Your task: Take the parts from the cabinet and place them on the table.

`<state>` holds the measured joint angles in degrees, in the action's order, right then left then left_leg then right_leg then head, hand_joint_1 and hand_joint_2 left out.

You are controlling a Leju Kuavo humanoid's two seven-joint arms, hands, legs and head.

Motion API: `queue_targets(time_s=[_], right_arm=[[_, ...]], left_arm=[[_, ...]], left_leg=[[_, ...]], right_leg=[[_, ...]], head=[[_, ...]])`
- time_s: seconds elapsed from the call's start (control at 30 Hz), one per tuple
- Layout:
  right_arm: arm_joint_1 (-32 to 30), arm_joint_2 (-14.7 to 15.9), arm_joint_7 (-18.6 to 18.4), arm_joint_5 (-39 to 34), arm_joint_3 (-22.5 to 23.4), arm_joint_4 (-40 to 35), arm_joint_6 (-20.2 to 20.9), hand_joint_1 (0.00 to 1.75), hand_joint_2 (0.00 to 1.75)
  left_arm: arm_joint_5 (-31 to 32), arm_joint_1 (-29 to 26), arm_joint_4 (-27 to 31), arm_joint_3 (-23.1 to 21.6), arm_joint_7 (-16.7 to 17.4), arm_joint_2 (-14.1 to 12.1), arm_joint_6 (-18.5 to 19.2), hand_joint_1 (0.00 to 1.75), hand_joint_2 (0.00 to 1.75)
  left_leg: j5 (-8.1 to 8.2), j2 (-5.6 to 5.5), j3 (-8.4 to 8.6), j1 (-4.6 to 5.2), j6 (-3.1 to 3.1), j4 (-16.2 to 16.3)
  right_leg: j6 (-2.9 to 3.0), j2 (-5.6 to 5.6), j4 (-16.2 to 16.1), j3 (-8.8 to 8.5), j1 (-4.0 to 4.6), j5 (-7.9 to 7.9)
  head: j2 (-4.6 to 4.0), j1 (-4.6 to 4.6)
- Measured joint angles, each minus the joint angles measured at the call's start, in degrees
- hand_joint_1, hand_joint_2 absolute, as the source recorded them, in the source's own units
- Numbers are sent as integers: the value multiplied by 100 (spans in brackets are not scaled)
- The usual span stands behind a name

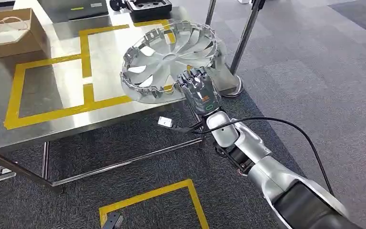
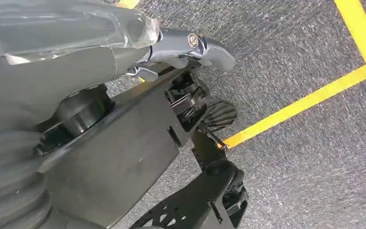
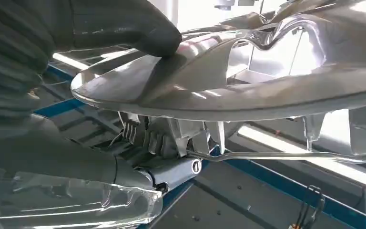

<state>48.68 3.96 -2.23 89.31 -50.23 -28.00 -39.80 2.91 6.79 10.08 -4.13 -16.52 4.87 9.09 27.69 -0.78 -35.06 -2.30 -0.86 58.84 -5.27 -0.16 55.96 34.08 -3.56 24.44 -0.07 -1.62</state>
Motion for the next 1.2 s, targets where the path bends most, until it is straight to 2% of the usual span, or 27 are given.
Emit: queue_targets(time_s=[1.2], right_arm=[[-27, 2, 20, 0, -2, 55, 0, 175, 175]], left_arm=[[122, 0, 0, -31, -50, -4, 4, 0, 175]], left_leg=[[-15, 15, 8, -7, -5, -24]], right_leg=[[1, 11, 44, 37, 5, 3]], head=[[0, -2]])
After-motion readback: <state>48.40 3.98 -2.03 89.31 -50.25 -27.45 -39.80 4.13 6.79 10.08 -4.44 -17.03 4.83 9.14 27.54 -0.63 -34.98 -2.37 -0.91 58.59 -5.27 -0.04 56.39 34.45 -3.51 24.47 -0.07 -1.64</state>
